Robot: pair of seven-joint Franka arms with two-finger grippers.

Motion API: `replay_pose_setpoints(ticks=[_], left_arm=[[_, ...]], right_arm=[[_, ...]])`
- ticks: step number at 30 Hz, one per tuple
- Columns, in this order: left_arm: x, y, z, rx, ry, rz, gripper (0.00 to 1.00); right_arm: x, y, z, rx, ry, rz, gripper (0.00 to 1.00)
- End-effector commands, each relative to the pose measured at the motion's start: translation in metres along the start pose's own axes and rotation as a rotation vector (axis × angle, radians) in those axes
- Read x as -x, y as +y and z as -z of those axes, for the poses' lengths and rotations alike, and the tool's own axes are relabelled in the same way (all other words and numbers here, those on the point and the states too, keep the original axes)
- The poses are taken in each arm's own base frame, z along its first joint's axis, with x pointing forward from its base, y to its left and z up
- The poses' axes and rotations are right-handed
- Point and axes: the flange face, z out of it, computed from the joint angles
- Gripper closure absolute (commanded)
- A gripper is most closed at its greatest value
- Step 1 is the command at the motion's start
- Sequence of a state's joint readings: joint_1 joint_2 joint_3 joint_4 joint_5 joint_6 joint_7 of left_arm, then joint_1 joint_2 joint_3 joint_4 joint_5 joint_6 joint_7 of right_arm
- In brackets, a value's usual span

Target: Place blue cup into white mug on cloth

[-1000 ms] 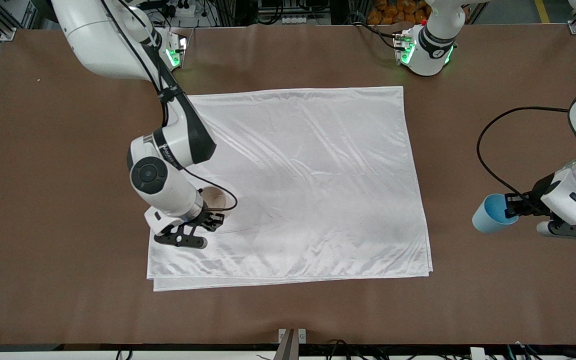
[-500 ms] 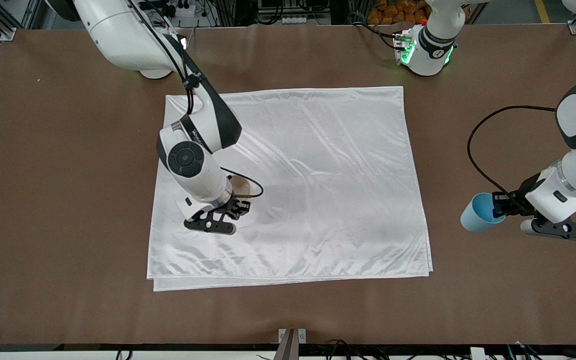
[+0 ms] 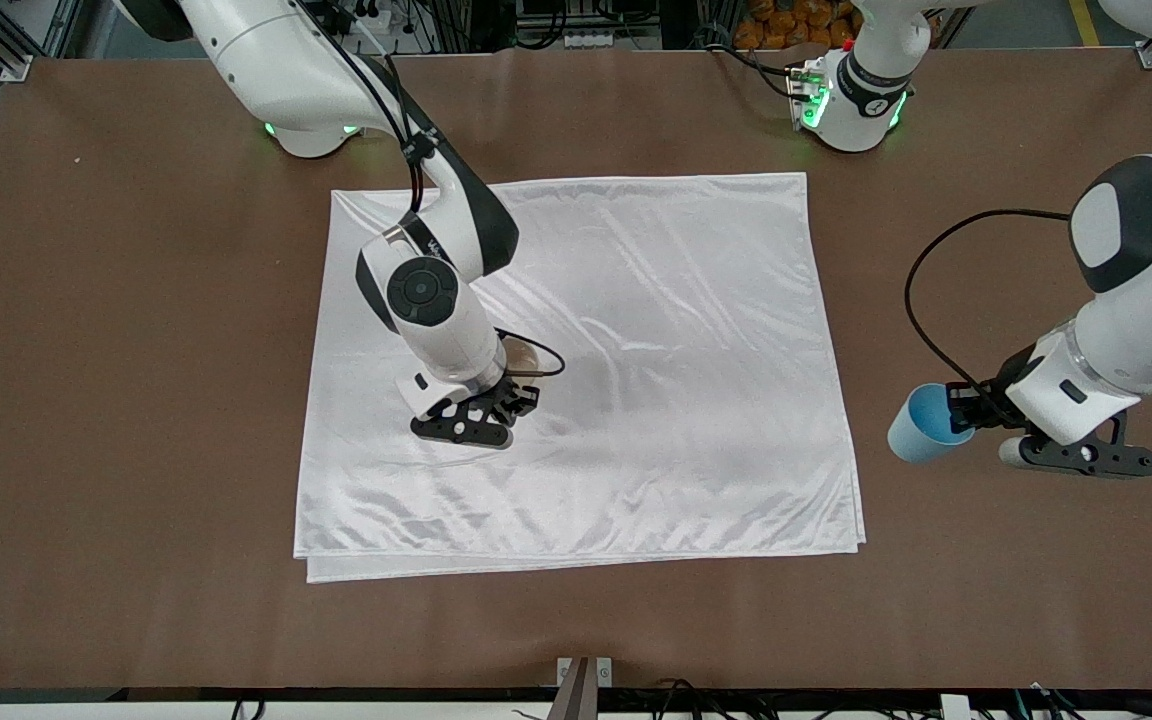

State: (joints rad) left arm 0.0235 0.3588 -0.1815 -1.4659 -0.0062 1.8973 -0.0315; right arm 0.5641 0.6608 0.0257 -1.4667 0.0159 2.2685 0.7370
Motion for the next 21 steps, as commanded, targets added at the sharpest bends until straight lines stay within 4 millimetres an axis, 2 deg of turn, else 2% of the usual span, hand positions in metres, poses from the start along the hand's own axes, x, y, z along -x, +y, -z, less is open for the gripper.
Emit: replay_pose_setpoints(ticks=[1,7,13,17,21], left_arm=[[0.002,0.024,0.004,0.008,-0.007,0.032,1.00],[0.004,0.057,-0.003,0.005,-0.016,0.070,1.00],[0.003,0.061,-0.009,0.007,-0.026,0.081,1.00],[0.005,0.078,-0.013,0.007,-0.028,0.075,1.00],[0.004,0.085,-0.015,0.009,-0.025,0.104,1.00]], right_arm=[[0.005,-0.005,-0.018,-0.003,0.020,-0.008,1.00],[0.012,-0.009,-0.036,0.005,0.023,0.012,1.00],[0.015,-0.008,-0.050,0.025,0.023,0.027,1.00],[0.014,-0.009,-0.055,0.012,0.036,0.021,1.00],[0.020,-0.014,-0.063,0.005,0.040,0.017,1.00]])
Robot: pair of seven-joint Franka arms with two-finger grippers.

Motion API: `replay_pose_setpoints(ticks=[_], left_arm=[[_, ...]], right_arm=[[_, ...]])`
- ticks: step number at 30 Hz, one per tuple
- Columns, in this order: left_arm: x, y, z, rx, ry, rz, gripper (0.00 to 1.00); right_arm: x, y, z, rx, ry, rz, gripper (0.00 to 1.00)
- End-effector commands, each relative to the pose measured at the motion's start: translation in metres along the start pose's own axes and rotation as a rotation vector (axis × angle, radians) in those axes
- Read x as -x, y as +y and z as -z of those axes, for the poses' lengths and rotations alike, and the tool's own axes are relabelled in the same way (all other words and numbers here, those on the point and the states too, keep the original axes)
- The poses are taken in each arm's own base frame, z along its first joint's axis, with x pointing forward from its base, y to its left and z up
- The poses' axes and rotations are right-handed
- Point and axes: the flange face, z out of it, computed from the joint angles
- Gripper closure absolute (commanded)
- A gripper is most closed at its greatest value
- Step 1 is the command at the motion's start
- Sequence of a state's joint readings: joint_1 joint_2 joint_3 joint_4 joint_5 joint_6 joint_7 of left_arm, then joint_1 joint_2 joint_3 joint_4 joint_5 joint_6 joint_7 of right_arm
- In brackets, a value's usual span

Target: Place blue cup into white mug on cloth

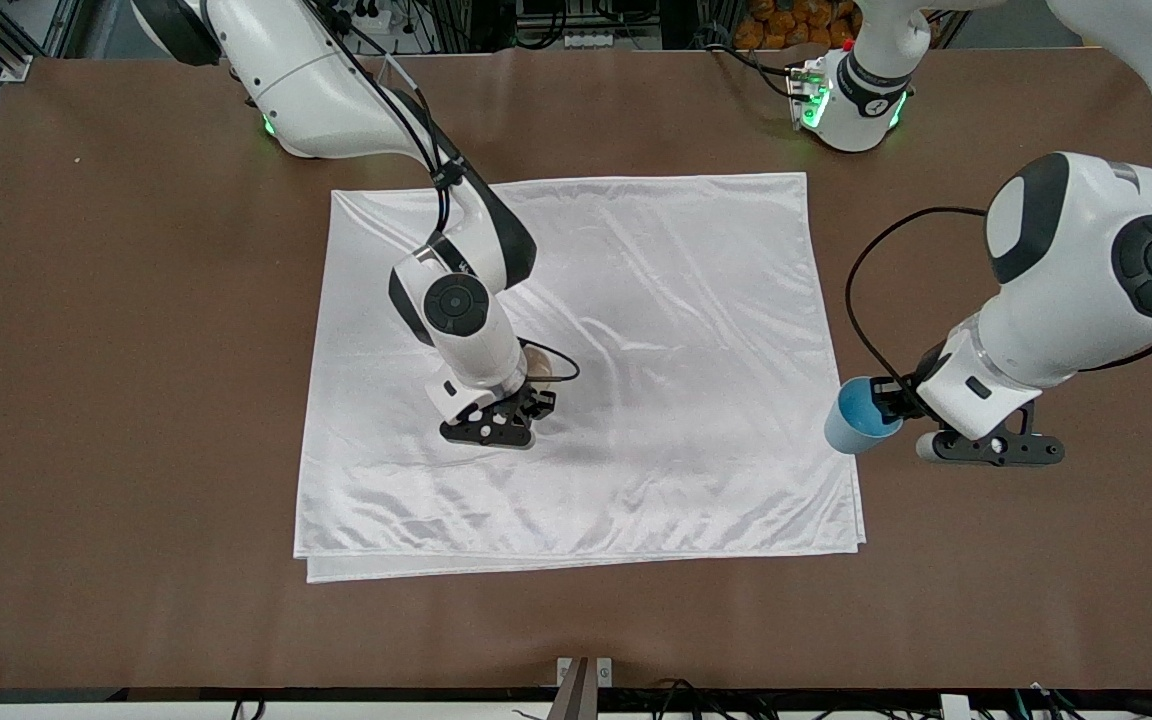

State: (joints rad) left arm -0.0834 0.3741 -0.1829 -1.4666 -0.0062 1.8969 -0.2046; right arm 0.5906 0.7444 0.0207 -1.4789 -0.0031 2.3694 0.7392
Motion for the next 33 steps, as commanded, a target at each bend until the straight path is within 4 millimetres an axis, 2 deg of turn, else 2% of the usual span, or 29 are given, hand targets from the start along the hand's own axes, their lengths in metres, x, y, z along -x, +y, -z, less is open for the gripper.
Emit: replay_pose_setpoints(ticks=[1,15,16,17,18,19,20,23,26,33], left_arm=[[0.002,0.019,-0.002,0.002,-0.004,0.036,1.00],[0.013,0.082,-0.016,0.009,0.014,0.069,1.00],[0.014,0.089,-0.019,0.011,0.014,0.074,1.00],[0.014,0.092,-0.020,0.012,0.015,0.081,1.00],[0.015,0.095,-0.021,0.014,0.017,0.091,1.00],[0.015,0.098,-0.024,0.015,0.017,0.098,1.00],[0.015,0.102,-0.026,0.018,0.022,0.104,1.00],[0.016,0.113,-0.030,0.020,0.031,0.111,1.00],[0.018,0.121,-0.034,0.020,0.034,0.119,1.00],[0.022,0.144,-0.048,0.032,0.041,0.141,1.00]], right_arm=[[0.006,-0.009,-0.008,-0.007,0.033,-0.030,1.00],[0.010,-0.012,-0.018,-0.005,0.042,-0.063,0.98],[0.010,-0.012,-0.019,-0.004,0.041,-0.065,0.78],[0.009,-0.011,-0.019,-0.004,0.039,-0.068,0.63],[0.008,-0.010,-0.018,-0.005,0.041,-0.071,0.39],[0.009,-0.011,-0.018,-0.005,0.040,-0.069,0.22],[0.010,-0.012,-0.019,-0.003,0.038,-0.068,0.00],[0.009,-0.012,-0.016,-0.006,0.041,-0.071,0.00],[0.008,-0.013,-0.013,-0.010,0.043,-0.150,0.00],[-0.003,-0.018,0.011,-0.032,0.064,-0.217,0.00]])
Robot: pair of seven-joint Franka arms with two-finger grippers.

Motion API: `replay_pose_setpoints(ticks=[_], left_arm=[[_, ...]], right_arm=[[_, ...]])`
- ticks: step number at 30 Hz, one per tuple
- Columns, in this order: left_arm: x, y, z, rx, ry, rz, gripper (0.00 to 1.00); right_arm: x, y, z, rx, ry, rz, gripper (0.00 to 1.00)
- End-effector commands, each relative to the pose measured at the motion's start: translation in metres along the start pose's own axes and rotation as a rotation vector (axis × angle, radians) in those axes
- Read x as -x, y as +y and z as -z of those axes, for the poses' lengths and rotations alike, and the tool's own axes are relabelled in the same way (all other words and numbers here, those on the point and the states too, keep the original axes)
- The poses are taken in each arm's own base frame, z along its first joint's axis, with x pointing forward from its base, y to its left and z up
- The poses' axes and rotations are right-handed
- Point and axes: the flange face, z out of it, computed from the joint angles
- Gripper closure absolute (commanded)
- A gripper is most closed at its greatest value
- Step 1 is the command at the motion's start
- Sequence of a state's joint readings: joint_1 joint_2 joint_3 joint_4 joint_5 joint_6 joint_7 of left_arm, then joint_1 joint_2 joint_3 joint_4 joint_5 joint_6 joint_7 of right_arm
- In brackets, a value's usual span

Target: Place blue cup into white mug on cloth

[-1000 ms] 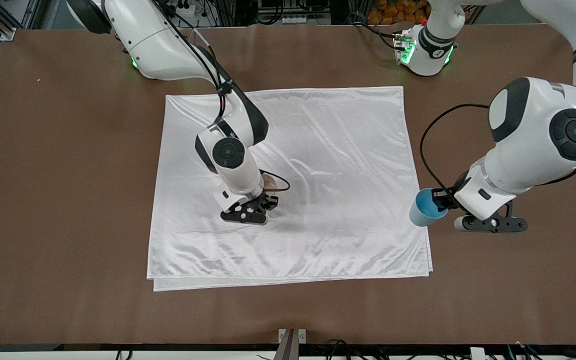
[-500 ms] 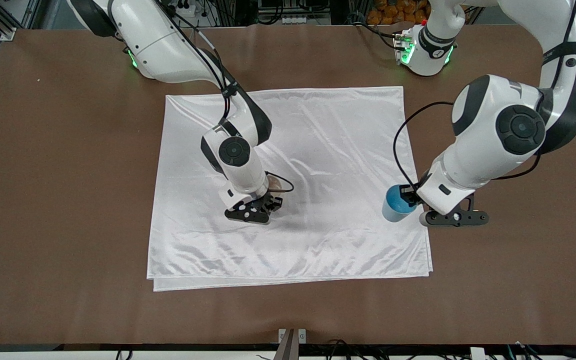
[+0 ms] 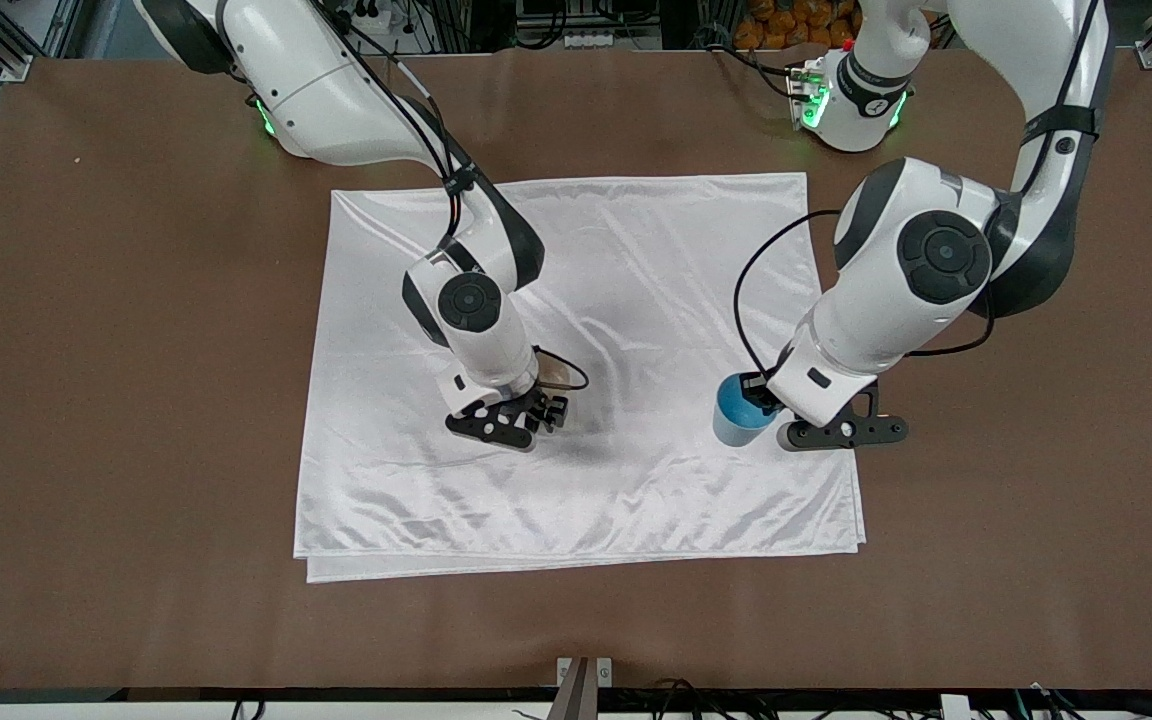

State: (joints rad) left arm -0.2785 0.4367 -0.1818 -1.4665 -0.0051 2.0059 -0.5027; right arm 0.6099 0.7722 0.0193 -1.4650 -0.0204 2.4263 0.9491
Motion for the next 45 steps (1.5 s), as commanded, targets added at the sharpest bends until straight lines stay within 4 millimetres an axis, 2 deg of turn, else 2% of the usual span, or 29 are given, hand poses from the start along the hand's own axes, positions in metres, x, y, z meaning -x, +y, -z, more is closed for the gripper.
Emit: replay_pose_setpoints(ticks=[1,4,9,17,23,26,30,33,35,38,42,45], left_arm=[[0.005,0.022,-0.008,0.000,0.022,0.035,1.00],[0.011,0.034,-0.013,0.006,0.024,0.054,1.00],[0.023,0.062,-0.025,0.028,0.039,0.085,1.00],[0.038,0.092,-0.060,0.035,0.033,0.097,1.00],[0.058,0.119,-0.087,0.025,0.004,0.172,1.00],[0.064,0.126,-0.089,0.027,-0.001,0.174,1.00],[0.077,0.142,-0.088,0.026,0.001,0.189,1.00],[0.079,0.143,-0.090,0.024,-0.002,0.209,1.00],[0.090,0.156,-0.094,0.025,-0.006,0.198,1.00],[0.089,0.163,-0.095,0.035,0.007,0.216,1.00],[0.092,0.176,-0.099,0.045,0.010,0.226,1.00],[0.095,0.184,-0.103,0.064,0.019,0.236,1.00]], right_arm=[[-0.011,-0.005,0.022,-0.005,0.028,-0.041,0.00],[-0.026,0.003,0.028,0.012,0.031,-0.056,0.00],[-0.068,0.031,0.042,0.055,0.053,-0.040,0.00],[-0.134,0.098,0.049,0.106,0.032,0.032,0.00],[-0.169,0.140,0.052,0.117,0.034,0.060,0.00],[-0.181,0.158,0.052,0.124,0.033,0.081,0.00],[-0.205,0.193,0.053,0.128,0.028,0.104,0.00],[-0.217,0.213,0.055,0.131,0.025,0.142,0.00],[-0.222,0.222,0.056,0.134,0.024,0.160,0.00],[-0.227,0.232,0.057,0.140,0.017,0.171,0.00],[-0.224,0.237,0.058,0.161,-0.023,0.189,0.00],[-0.225,0.235,0.075,0.155,-0.017,0.204,0.00]])
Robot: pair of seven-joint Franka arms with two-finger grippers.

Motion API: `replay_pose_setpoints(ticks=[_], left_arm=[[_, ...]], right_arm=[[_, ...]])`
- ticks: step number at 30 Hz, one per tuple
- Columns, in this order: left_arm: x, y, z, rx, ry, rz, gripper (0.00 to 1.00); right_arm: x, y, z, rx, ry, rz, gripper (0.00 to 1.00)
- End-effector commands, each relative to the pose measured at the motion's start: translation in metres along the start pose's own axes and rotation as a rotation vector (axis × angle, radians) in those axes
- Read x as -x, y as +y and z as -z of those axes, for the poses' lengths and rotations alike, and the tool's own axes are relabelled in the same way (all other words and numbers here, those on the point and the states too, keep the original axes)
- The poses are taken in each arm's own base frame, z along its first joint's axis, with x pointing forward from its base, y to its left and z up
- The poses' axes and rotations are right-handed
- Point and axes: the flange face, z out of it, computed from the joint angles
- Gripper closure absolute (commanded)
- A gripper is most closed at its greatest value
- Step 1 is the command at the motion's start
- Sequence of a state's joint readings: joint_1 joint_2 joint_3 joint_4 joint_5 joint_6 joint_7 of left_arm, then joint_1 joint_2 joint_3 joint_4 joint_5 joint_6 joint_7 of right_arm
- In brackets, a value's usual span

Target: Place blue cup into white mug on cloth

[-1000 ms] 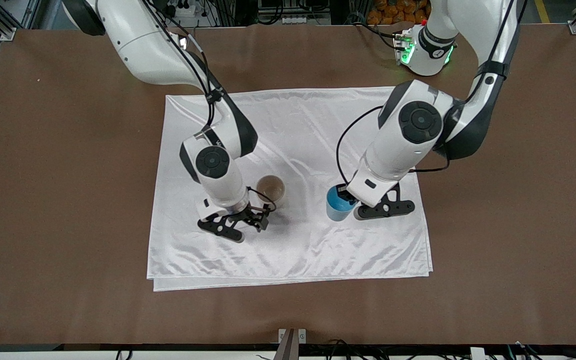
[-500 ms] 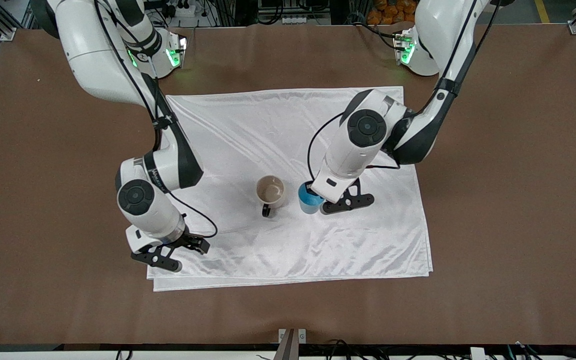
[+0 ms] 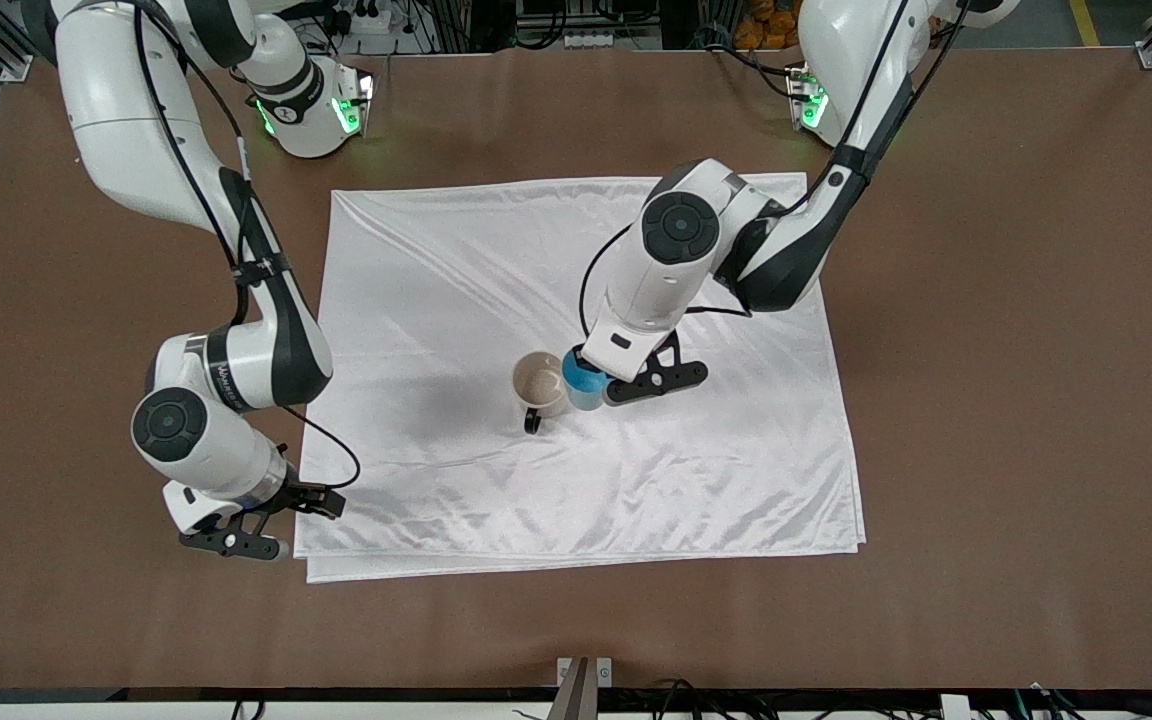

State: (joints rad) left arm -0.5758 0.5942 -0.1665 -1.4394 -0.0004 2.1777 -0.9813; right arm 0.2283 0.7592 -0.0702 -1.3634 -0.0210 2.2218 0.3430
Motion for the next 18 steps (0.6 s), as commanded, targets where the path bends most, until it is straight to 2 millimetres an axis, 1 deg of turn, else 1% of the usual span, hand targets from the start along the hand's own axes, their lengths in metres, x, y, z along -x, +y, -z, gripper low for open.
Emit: replay_pose_setpoints(ticks=[1,3,4,6,8,9,14,15,16,18], left_arm=[[0.005,0.021,-0.007,0.033,0.041,0.022,1.00],[0.012,0.027,-0.016,0.045,0.043,0.024,1.00],[0.015,0.030,-0.017,0.055,0.046,0.027,1.00],[0.015,0.031,-0.023,0.068,0.051,0.048,1.00],[0.016,0.034,-0.025,0.082,0.057,0.064,1.00],[0.016,0.034,-0.030,0.083,0.056,0.069,1.00],[0.021,0.038,-0.041,0.096,0.056,0.090,1.00],[0.022,0.038,-0.045,0.094,0.054,0.095,1.00],[0.024,0.039,-0.046,0.095,0.054,0.095,1.00],[0.031,0.043,-0.047,0.095,0.052,0.091,1.00]], right_arm=[[0.002,-0.001,0.030,-0.005,-0.016,0.034,0.00],[0.002,0.005,0.038,0.001,-0.035,0.028,0.00],[0.002,0.009,0.046,0.000,-0.039,0.024,0.00],[0.001,0.016,0.058,0.000,-0.046,0.022,0.00],[0.001,0.021,0.071,0.000,-0.053,0.040,0.00],[0.002,0.024,0.077,0.001,-0.061,0.051,0.00],[0.009,0.034,0.108,0.008,-0.102,0.070,0.00],[0.009,0.040,0.116,0.009,-0.106,0.061,0.00],[0.010,0.045,0.122,0.008,-0.111,0.056,0.00],[0.015,0.045,0.134,0.001,-0.127,0.061,0.00]])
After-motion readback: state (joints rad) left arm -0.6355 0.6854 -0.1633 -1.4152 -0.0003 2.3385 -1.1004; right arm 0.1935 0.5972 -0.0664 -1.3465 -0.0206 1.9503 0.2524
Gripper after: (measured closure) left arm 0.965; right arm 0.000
